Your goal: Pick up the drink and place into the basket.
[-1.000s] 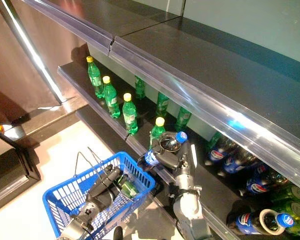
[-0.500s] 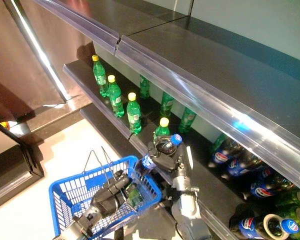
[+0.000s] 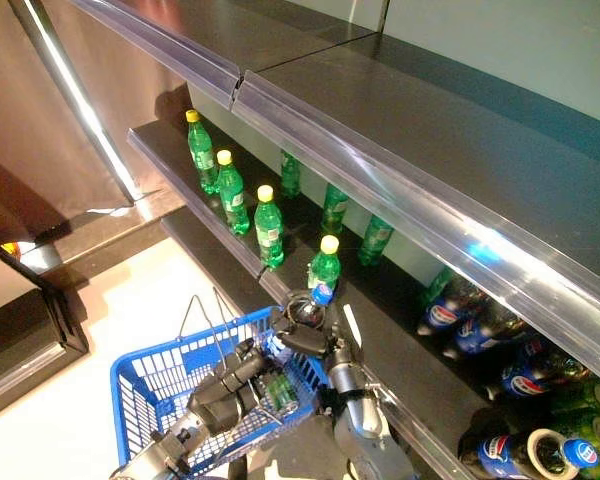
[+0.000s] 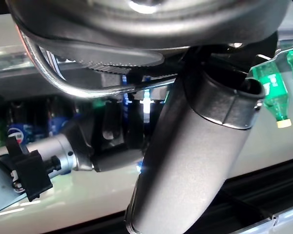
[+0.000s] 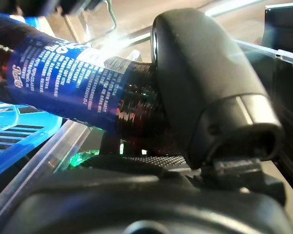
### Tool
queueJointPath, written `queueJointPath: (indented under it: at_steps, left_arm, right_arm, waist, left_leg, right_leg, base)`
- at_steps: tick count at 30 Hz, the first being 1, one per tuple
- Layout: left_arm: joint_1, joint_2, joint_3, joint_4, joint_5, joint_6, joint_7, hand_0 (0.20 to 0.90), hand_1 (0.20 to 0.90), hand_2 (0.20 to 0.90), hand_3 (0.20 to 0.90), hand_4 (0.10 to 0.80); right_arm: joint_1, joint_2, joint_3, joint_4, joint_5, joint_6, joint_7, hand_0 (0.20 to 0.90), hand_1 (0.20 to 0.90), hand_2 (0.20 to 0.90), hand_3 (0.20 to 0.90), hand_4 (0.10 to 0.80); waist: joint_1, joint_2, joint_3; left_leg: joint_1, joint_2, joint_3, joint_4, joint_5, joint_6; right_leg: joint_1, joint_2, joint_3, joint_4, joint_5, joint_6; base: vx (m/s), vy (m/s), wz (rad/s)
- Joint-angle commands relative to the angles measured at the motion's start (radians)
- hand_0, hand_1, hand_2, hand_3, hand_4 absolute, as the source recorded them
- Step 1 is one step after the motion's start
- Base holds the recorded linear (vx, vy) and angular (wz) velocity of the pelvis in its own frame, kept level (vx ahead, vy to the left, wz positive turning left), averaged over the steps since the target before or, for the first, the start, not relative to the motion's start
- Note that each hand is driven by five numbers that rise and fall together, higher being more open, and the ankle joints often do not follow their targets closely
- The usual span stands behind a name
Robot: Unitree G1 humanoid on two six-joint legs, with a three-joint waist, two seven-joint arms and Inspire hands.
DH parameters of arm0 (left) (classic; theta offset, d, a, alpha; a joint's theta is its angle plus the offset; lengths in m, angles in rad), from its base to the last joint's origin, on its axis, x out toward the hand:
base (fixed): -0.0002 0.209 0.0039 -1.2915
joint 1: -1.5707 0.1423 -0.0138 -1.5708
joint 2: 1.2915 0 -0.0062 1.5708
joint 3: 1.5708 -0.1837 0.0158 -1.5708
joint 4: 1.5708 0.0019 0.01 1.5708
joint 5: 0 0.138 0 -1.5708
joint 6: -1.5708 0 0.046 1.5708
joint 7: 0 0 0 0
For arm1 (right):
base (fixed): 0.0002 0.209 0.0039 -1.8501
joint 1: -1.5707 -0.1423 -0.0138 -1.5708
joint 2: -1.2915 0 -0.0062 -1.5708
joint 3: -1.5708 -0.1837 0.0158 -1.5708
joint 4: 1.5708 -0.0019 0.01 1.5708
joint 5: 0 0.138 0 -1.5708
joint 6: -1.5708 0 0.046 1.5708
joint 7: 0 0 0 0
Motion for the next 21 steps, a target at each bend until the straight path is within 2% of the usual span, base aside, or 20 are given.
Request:
queueJointPath:
  at_steps: [1,5,16,21]
  left_arm:
    - [-0.166,-0.079,-0.033,-0.334,-0.079,-0.071,-0.234,0.3,0.3,0.3,0.2,0.1]
    - [-0.179,-0.089,-0.05,-0.326,-0.07,-0.063,-0.255,0.3,0.3,0.3,0.2,0.1]
    - [-0.191,-0.125,-0.087,-0.294,-0.032,0.002,-0.276,0.3,0.3,0.3,0.2,0.1]
    - [-0.192,-0.141,-0.099,-0.284,-0.022,0.024,-0.275,0.3,0.3,0.3,0.2,0.1]
  right_arm:
    - [-0.15,0.011,-0.003,-0.162,0.014,-0.105,0.045,0.3,0.3,0.3,0.2,0.1]
    - [-0.153,0.022,0.049,-0.069,0.016,-0.049,0.077,0.3,0.3,0.3,0.2,0.1]
    - [-0.168,0.104,0.144,0.23,0.161,0.065,0.186,0.3,0.3,0.3,0.2,0.1]
    - [-0.187,0.135,0.172,0.313,0.147,0.105,0.206,0.3,0.3,0.3,0.2,0.1]
  waist:
    - [0.012,0.011,-0.123]
    - [0.018,0.009,-0.125]
    - [0.052,0.01,-0.127]
    - [0.065,0.01,-0.129]
  left_leg:
    - [0.023,0.09,0.023,0.009,-0.017,-0.051]
    - [0.021,0.091,0.019,0.007,-0.016,-0.053]
    - [0.017,0.084,-0.007,0.006,-0.012,-0.053]
    - [0.013,0.08,-0.015,0.005,-0.011,-0.052]
  right_leg:
    - [-0.091,-0.102,0.002,0.002,0.17,0.062]
    - [-0.092,-0.105,-0.003,0.002,0.171,0.062]
    - [-0.077,-0.111,-0.032,-0.004,0.172,0.054]
    - [-0.074,-0.115,-0.044,-0.006,0.173,0.052]
  base:
    - [0.0,0.0,0.0]
    - [0.0,0.0,0.0]
    - [0.007,-0.002,0.06]
    - [0.01,0.0,0.12]
